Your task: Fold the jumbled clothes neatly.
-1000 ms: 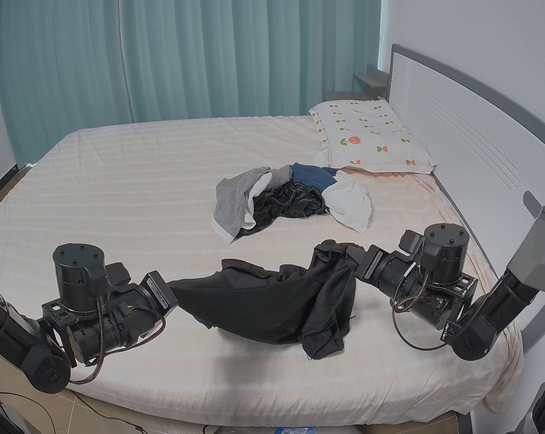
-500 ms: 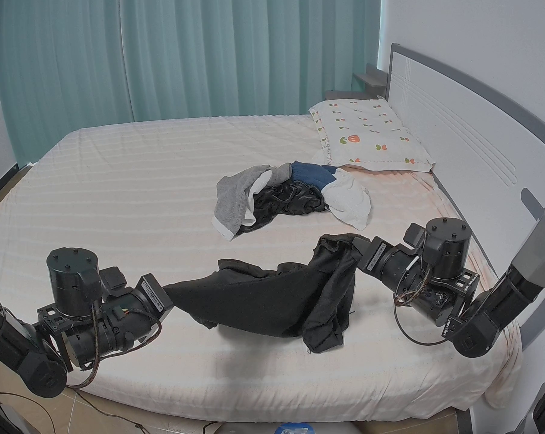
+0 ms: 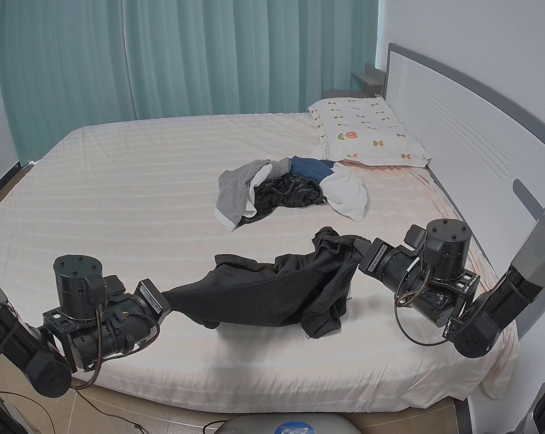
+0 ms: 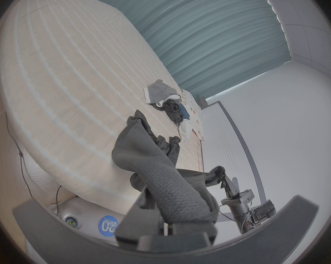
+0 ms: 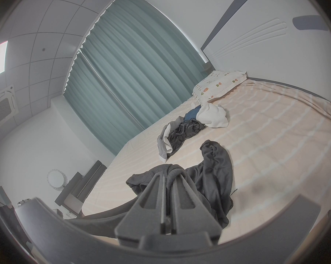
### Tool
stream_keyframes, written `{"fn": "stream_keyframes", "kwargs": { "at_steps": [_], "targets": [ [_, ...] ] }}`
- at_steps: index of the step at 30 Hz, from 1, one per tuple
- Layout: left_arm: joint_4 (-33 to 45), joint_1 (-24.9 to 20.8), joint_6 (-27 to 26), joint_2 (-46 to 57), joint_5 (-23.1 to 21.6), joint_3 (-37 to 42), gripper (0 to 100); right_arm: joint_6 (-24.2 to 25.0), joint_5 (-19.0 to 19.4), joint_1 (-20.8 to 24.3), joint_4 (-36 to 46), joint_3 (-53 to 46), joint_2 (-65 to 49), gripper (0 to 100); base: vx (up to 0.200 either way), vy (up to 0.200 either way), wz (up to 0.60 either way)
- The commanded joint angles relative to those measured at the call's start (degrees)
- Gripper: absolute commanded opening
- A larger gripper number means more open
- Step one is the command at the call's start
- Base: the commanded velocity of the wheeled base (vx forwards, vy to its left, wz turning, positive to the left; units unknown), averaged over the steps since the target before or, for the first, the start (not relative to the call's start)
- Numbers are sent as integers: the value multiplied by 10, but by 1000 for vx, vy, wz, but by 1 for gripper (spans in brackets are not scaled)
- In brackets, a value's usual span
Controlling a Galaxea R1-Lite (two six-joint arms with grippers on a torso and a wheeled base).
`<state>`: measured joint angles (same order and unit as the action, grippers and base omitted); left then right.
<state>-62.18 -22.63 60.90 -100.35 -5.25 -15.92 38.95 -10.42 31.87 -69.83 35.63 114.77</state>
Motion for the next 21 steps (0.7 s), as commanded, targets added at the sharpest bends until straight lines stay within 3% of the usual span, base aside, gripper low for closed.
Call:
{"fn": "stream_keyframes", "kwargs": {
  "at_steps": [1, 6, 21],
  "targets": [
    [-1, 23, 1, -7, -2, 4, 0, 0, 1, 2, -1, -7, 1, 0, 0, 0, 0],
    [-1, 35, 2, 0, -22, 5, 0, 0, 0, 0, -1, -10, -3, 0, 0, 160, 0],
    [-1, 33, 8, 31, -27, 4, 0, -5, -1, 0, -2, -16, 0, 0, 0, 200, 0]
  ]
}}
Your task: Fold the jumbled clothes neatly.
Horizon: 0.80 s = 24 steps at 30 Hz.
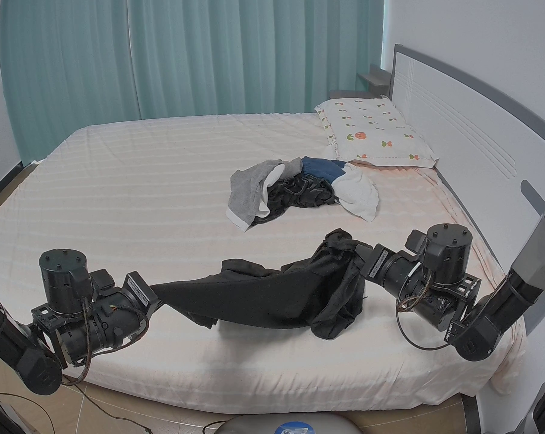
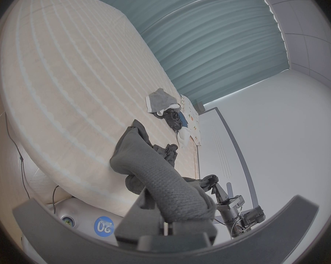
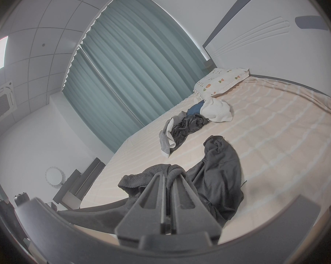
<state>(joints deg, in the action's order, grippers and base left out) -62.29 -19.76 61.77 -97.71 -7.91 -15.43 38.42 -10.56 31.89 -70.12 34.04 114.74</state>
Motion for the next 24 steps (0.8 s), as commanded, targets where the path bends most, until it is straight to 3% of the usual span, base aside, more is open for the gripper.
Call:
{"fn": "stream_keyframes", "kwargs": {
  "at_steps": [1, 24],
  "targets": [
    [0, 4, -1, 5, -1, 0, 0, 0, 0, 0, 1, 0, 0, 0, 0, 200, 0],
    [1, -3, 1, 50, -4, 4, 0, 1, 1, -3, -13, -3, -22, 0, 0, 200, 0]
  ]
}}
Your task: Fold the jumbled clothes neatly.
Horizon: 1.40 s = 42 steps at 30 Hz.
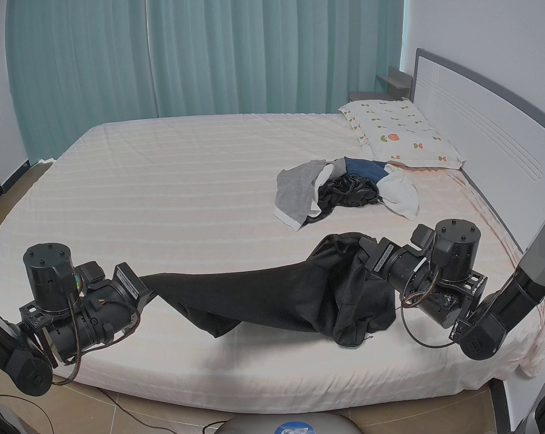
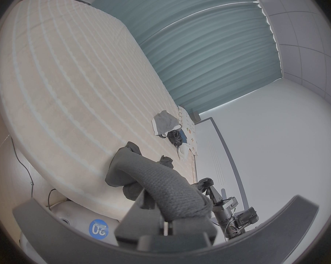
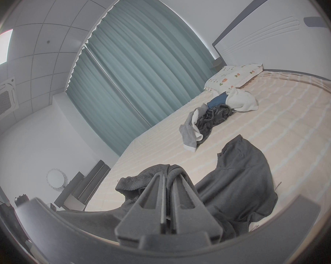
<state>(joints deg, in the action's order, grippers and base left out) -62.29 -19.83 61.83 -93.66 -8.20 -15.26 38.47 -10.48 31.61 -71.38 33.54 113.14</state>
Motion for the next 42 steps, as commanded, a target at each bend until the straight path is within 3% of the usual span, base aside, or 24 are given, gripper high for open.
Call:
{"fn": "stream_keyframes", "kwargs": {
  "at_steps": [1, 16, 42],
  "targets": [
    [1, -4, 0, 9, -1, 3, 0, 1, 0, -1, -1, 2, -6, 0, 0, 200, 0],
    [2, -15, 0, 22, 0, 8, 0, -1, -18, 4, -1, 7, -11, 0, 0, 200, 0],
    [11, -28, -3, 51, 4, 8, 0, -6, -14, 2, -38, 1, -9, 0, 0, 200, 0]
  ]
}}
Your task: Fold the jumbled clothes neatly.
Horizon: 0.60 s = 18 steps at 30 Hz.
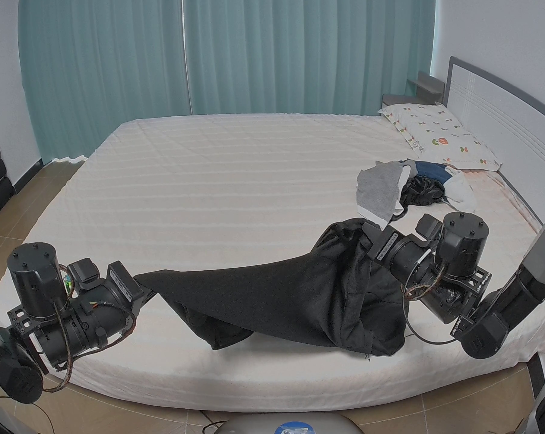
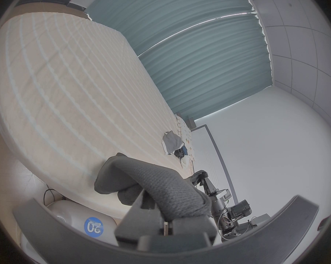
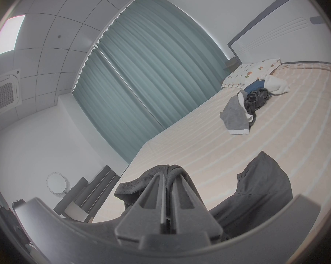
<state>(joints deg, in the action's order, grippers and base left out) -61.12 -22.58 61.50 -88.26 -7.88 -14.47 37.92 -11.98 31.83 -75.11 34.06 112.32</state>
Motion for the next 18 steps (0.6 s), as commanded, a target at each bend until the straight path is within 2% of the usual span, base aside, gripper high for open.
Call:
{"fn": "stream_keyframes", "kwargs": {
  "at_steps": [1, 3, 12, 18],
  "targets": [
    [0, 0, -1, -4, 1, 0, 0, -1, 2, -1, 0, -7, -3, 0, 0, 200, 0],
    [0, 0, -1, -7, -2, 1, 0, -4, 3, -1, 0, -10, -4, 0, 0, 200, 0],
    [-1, -17, -3, -14, -2, 5, 0, -12, 3, 1, 0, -20, -4, 0, 0, 0, 0],
    [-1, -26, -3, -15, -2, 6, 0, -13, 2, 3, 0, -22, -8, 0, -200, 0, 0]
  ]
}}
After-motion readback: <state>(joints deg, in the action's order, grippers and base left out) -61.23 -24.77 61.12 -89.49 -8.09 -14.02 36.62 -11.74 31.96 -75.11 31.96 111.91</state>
